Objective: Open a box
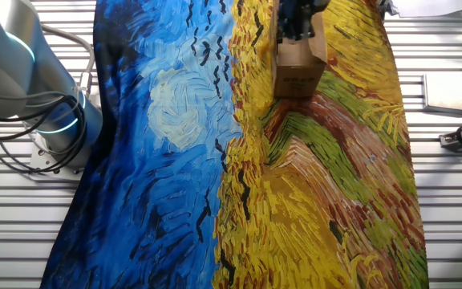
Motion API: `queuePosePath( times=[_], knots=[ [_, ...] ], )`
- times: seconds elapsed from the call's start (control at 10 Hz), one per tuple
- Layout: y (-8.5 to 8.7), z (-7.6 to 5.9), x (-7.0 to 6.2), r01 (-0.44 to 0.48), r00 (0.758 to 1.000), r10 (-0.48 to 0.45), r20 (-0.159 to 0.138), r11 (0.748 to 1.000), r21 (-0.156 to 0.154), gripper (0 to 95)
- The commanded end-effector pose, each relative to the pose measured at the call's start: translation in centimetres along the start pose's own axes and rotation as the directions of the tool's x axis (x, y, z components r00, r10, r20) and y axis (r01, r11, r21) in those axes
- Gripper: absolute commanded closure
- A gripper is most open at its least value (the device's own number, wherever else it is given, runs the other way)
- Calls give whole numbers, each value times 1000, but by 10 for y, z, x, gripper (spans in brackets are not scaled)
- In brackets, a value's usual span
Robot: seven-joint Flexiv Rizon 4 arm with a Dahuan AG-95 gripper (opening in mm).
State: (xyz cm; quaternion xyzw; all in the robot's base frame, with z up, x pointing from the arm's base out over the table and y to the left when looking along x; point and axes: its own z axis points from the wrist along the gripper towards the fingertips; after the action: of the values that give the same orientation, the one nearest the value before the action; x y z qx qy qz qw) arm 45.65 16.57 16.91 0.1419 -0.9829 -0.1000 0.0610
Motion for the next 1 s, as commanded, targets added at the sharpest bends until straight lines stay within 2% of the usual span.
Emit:
queuePosePath(
  times=[0.1,0.3,0.7,0.9,1.0],
  knots=[
    [6,9,5,-5,1000,5,0,1000,-1,950],
    [12,19,7,-11,1000,11,0,1000,1,950],
    [11,35,4,4,1000,-4,3,1000,2,950],
    [11,35,3,5,1000,-5,1,1000,4,950],
    [15,28,5,0,1000,0,0,1000,5,950]
  ],
)
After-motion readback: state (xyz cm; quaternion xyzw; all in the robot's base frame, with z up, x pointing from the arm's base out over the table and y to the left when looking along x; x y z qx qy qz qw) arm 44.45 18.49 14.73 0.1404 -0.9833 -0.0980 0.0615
